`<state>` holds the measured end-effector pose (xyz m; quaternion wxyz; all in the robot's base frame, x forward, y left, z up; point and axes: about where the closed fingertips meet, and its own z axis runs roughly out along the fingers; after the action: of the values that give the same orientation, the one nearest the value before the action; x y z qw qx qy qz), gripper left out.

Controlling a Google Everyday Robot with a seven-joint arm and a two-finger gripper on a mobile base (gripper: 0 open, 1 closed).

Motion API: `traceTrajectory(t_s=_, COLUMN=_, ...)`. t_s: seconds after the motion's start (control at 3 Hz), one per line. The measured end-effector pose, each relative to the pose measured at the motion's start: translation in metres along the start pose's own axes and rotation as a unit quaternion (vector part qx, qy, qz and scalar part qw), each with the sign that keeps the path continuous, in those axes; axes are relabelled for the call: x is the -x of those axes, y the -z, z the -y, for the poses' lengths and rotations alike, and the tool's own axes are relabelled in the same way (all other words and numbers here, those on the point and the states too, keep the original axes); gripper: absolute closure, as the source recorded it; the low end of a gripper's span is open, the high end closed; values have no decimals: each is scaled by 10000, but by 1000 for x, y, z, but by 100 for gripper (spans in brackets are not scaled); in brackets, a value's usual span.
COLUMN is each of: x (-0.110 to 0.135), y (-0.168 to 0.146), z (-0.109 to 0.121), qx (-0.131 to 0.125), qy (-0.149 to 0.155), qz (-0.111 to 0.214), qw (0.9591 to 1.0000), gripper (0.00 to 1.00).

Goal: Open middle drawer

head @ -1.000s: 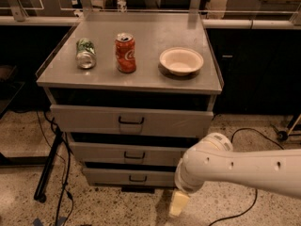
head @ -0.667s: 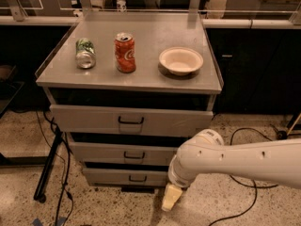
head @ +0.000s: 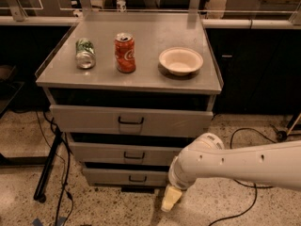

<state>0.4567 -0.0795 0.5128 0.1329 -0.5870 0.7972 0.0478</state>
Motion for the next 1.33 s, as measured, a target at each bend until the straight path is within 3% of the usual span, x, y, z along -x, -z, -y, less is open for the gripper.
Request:
traceTrajectory(t_s=0.33, x=7, y=-11, z=12, qx=-158, qy=-62, qz=158, qw=9997, gripper=0)
traceTrajectory(t_s=0.67, x=25, y=-37, z=46, qx=-310, qy=-138, qz=356, qw=9988, gripper=0)
traceTrajectory(t_s=1.33, x=20, y=-40, z=44, qx=-371, qy=-218, qz=489, qw=9979, gripper=0)
